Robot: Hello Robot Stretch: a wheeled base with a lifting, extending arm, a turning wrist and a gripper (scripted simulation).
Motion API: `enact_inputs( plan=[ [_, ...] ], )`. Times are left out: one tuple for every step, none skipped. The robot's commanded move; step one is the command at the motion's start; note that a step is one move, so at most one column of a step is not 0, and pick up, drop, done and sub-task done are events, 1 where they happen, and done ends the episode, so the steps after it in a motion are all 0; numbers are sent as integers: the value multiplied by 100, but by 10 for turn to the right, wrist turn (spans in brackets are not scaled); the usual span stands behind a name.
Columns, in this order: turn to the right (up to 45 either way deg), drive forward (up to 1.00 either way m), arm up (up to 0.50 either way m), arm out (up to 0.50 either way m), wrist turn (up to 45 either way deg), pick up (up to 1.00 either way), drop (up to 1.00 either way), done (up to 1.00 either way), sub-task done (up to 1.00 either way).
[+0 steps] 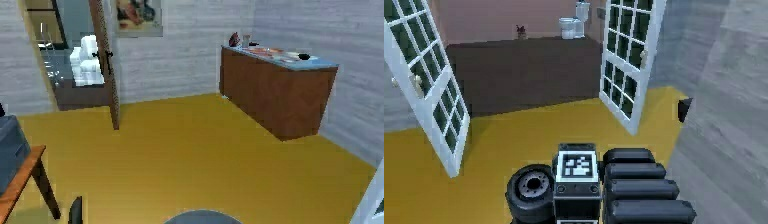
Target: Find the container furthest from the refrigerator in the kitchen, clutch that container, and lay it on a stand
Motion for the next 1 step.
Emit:
enact_inputs(
  plan=[
    [210,0,0,0,0,0,0,0,0]
  ],
)
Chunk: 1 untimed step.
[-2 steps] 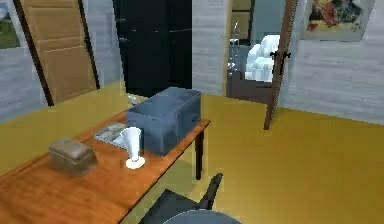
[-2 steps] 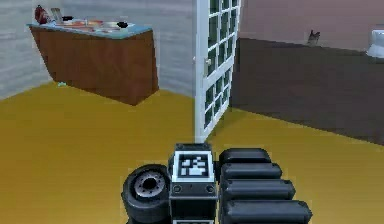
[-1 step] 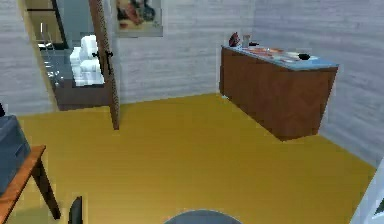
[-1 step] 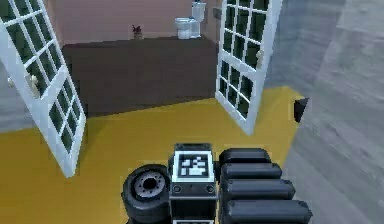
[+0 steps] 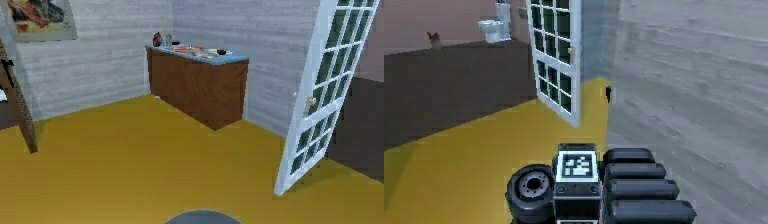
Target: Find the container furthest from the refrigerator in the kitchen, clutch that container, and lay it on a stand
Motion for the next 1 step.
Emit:
enact_inputs(
  plan=[
    [0,15,0,0,0,0,0,0,0]
  ],
)
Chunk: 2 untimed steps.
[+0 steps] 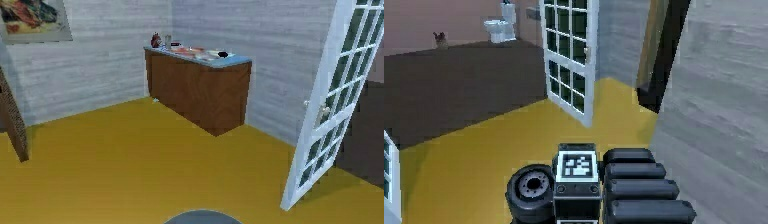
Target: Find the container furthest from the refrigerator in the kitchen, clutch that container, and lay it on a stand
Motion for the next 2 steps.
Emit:
enact_inputs(
  plan=[
    [450,0,0,0,0,0,0,0,0],
    [120,0,0,0,0,0,0,0,0]
  ],
)
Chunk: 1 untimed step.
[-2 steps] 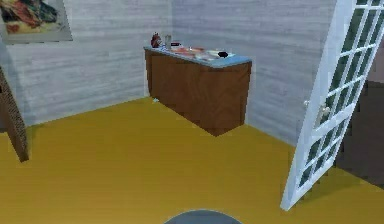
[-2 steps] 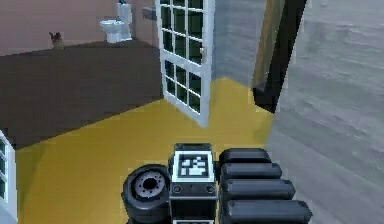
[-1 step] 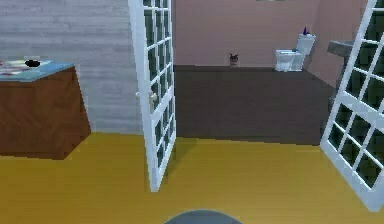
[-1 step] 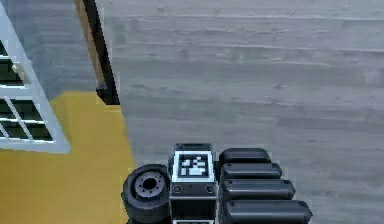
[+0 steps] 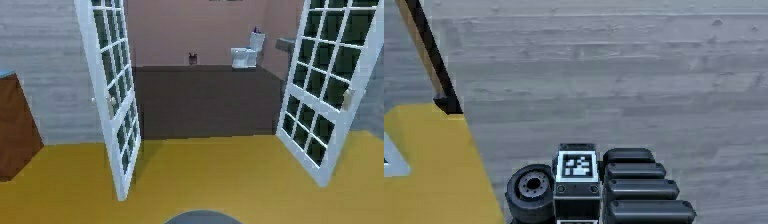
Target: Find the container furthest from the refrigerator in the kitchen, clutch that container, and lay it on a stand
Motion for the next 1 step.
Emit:
enact_inputs(
  plan=[
    [0,100,0,0,0,0,0,0,0]
  ],
)
